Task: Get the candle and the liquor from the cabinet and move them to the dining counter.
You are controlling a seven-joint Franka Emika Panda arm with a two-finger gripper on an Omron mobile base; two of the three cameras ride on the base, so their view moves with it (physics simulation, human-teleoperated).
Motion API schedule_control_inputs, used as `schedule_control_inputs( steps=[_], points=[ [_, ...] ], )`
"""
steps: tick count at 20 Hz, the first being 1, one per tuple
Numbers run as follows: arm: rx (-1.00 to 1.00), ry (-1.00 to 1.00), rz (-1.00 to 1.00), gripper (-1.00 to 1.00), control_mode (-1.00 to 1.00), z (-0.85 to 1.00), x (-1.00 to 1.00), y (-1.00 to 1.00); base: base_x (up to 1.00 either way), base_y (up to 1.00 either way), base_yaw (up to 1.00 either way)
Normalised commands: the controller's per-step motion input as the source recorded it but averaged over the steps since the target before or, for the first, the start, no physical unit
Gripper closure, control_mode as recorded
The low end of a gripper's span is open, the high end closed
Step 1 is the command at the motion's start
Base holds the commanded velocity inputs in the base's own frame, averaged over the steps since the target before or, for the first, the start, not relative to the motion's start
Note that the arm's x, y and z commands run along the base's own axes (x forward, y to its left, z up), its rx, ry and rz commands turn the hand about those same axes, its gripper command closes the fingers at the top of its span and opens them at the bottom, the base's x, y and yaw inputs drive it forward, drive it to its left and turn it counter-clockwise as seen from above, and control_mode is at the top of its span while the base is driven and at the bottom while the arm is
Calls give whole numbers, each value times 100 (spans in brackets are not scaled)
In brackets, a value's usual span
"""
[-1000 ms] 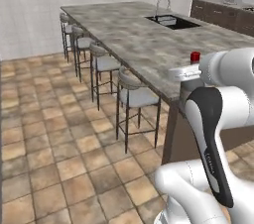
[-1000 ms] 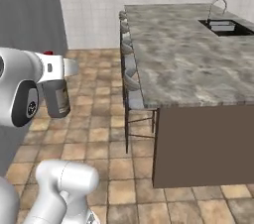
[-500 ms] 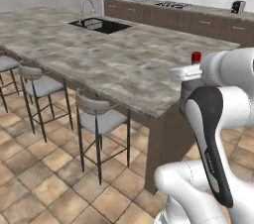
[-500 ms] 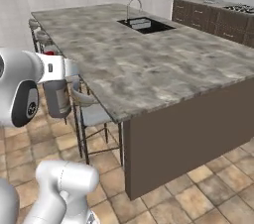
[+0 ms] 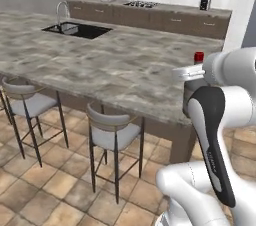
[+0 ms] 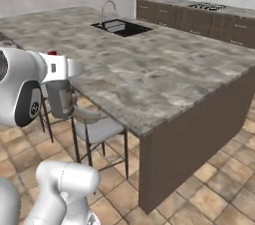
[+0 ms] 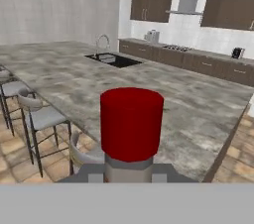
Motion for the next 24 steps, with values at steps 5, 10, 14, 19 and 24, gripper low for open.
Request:
schedule_control_inputs(
  steps=[5,10,14,19,24],
  points=[
    [0,0,0,100,100,0,0,0,21,100,-42],
    [0,0,0,100,100,0,0,0,62,100,-43],
    [0,0,0,100,100,0,0,0,43,100,-44],
    [0,0,0,100,100,0,0,0,1,100,-51],
    [0,0,0,100,100,0,0,0,1,100,-58]
  ],
)
